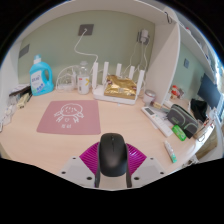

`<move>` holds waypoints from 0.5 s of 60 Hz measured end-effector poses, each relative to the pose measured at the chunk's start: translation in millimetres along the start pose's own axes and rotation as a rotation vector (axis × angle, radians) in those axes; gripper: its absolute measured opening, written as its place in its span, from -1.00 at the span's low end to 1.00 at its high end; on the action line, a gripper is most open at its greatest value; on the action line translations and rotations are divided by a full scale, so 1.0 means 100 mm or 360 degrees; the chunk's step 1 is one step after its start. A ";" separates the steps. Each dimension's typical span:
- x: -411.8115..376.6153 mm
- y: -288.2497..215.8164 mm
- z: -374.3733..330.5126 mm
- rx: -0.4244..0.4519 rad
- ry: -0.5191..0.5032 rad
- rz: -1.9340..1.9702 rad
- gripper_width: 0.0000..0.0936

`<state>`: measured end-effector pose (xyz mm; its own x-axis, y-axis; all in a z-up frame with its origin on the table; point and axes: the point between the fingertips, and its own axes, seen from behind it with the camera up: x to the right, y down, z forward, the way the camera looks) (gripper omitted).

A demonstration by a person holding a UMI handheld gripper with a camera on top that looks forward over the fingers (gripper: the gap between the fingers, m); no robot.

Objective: Arrange mouse

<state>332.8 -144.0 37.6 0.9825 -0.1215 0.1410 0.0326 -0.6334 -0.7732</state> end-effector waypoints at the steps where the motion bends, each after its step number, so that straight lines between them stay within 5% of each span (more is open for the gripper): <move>1: 0.03 -0.08 -0.04 0.0015 0.0016 0.0019 -0.25; 17: -0.16 -2.04 -0.34 0.0457 0.0033 0.0136 -0.25; 23: -0.65 -2.37 -0.05 0.0466 -0.0089 0.0132 -0.25; 30: -1.29 -2.08 0.60 0.0296 -0.0199 0.0070 -0.26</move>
<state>210.1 48.9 142.8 0.9984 -0.0430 0.0355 0.0107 -0.4765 -0.8791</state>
